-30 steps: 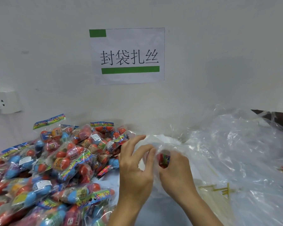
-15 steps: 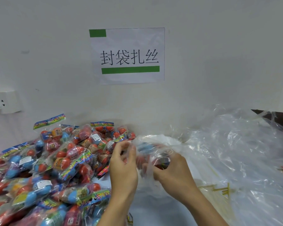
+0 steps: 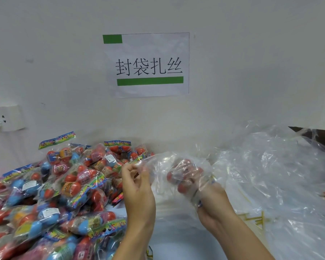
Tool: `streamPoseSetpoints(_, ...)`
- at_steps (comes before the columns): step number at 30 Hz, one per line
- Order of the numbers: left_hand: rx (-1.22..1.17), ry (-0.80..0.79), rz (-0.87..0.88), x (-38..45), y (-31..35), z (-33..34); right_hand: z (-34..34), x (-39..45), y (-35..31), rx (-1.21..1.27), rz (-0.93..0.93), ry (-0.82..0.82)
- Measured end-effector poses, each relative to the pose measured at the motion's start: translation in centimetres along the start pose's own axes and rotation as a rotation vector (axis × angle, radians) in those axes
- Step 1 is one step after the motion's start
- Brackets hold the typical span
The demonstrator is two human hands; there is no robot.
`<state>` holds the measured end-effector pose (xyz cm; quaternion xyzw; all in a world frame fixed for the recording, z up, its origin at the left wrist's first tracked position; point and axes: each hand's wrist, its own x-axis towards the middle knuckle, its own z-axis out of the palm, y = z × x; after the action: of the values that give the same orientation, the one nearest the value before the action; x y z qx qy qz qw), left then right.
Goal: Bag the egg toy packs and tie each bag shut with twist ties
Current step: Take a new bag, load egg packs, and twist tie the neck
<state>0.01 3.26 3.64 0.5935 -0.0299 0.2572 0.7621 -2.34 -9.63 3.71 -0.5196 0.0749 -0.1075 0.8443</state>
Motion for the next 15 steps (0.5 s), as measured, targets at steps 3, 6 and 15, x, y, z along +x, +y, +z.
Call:
streamPoseSetpoints(3,-0.073,0.010,-0.080,0.0,-0.3,-0.2,0.2,-0.1,0.1,0.144,0.069,-0.013)
streamPoseSetpoints(6,-0.131,-0.034,-0.248,0.3,-0.6,-0.3,0.4,0.0,0.0,0.232,0.071,0.005)
streamPoseSetpoints(15,0.022,-0.581,-0.490,-1.3,-1.1,1.1,0.9,0.1,0.1,0.376,-0.035,-0.146)
